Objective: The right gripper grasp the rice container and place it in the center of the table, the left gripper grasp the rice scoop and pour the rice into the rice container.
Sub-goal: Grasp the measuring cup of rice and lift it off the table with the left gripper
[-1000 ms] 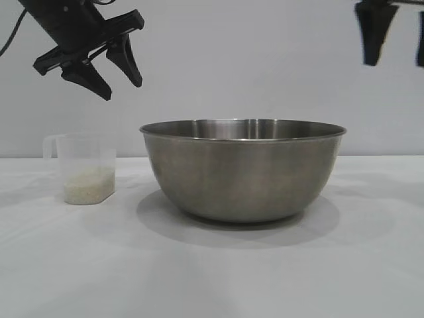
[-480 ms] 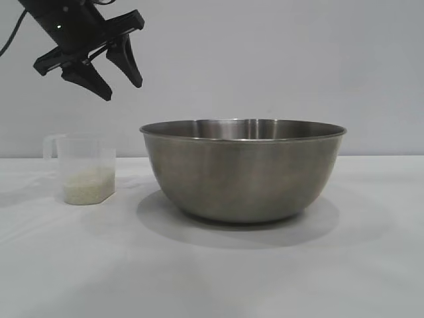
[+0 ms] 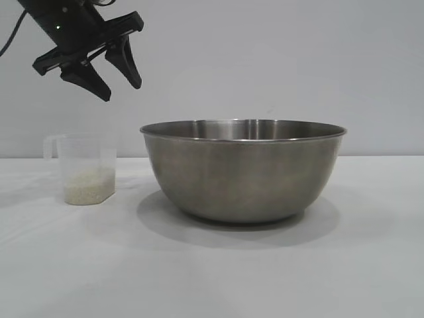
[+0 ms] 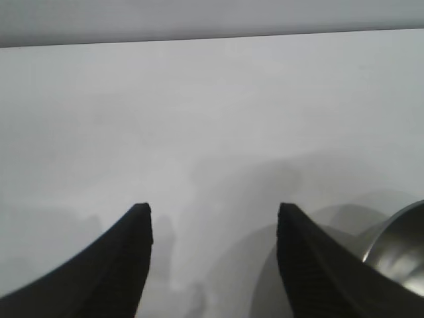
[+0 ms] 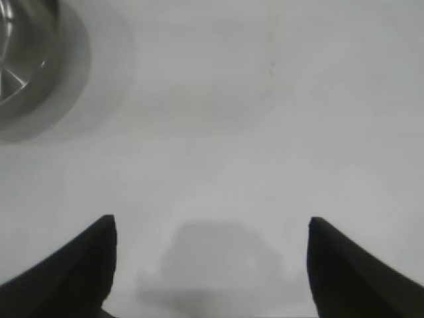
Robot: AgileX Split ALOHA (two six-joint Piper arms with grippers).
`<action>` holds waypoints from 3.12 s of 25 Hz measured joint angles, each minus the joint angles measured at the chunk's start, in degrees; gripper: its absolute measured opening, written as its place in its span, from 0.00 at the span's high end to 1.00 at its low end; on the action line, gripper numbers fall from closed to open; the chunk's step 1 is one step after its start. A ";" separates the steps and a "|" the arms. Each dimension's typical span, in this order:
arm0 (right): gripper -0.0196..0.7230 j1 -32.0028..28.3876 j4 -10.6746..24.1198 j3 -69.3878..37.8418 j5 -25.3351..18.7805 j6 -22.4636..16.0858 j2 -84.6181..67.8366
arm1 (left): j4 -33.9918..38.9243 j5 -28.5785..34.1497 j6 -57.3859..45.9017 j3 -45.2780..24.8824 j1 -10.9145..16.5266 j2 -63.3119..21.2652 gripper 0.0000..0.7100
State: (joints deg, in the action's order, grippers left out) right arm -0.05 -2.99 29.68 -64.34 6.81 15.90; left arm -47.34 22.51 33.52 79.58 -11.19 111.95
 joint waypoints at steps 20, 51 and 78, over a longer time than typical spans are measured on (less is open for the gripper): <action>0.23 0.00 0.00 -1.68 -0.86 0.08 -16.87 | 6.65 2.35 0.09 0.00 0.00 0.00 0.50; 0.23 0.00 -0.09 -1.68 -0.86 0.08 -16.87 | 45.19 24.43 -30.27 -15.51 0.00 -32.43 0.50; 0.23 0.00 -0.09 -1.68 -0.86 0.08 -16.87 | 36.84 -36.36 -32.55 -64.68 0.00 -54.96 0.50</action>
State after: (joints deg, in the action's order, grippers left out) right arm -0.05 -3.08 28.00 -65.20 6.89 -0.97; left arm -10.50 -13.85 0.96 14.90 -11.19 56.99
